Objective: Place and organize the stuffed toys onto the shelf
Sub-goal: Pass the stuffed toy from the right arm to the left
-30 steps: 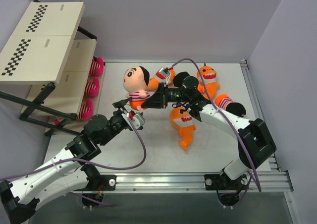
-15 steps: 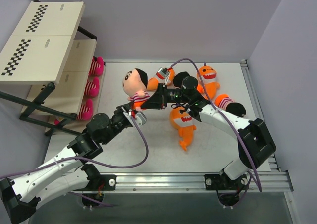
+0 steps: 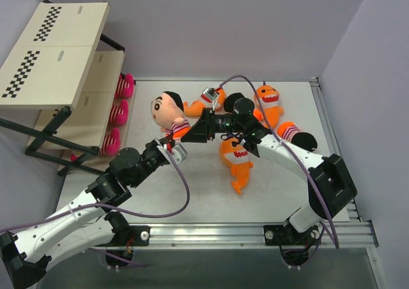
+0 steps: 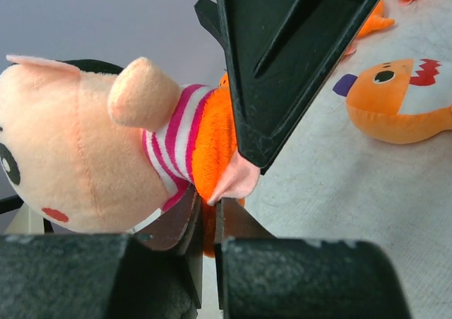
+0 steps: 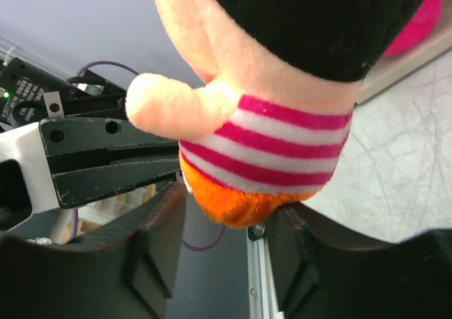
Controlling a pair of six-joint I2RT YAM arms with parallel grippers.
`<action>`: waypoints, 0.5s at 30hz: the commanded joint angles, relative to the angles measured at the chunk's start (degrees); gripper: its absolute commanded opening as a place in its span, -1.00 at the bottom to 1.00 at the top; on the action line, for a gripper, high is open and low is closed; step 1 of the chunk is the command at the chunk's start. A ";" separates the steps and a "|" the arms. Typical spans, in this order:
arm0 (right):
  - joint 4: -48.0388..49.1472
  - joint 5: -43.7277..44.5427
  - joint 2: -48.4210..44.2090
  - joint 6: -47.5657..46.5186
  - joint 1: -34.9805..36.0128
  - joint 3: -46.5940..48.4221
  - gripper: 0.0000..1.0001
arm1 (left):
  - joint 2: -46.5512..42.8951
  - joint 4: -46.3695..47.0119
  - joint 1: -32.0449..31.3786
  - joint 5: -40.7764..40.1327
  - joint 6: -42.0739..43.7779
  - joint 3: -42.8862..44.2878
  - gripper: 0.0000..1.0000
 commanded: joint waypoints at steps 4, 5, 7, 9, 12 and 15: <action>-10.17 5.11 -5.93 -8.09 -2.78 5.08 0.39 | -0.53 0.79 -0.30 0.10 -1.14 0.13 -0.95; -12.47 6.08 -7.07 -11.14 -3.22 5.52 0.52 | -0.18 0.26 -0.21 -0.52 -1.14 0.65 -0.95; -20.17 9.68 -8.04 -14.58 -4.53 7.45 0.64 | 0.78 -0.27 -0.30 -2.36 -1.84 1.27 -0.95; -25.47 14.49 -9.62 -19.58 -5.59 8.95 0.78 | 2.09 -0.88 -0.21 -4.29 -3.51 3.11 -0.95; -37.58 20.83 -11.55 -25.99 -7.61 11.59 0.91 | 4.73 -3.43 -0.04 -7.36 -5.27 6.79 -0.95; -43.33 30.32 -13.31 -29.62 -8.85 13.52 0.98 | 8.07 -3.96 0.31 -10.27 -7.29 11.27 -0.95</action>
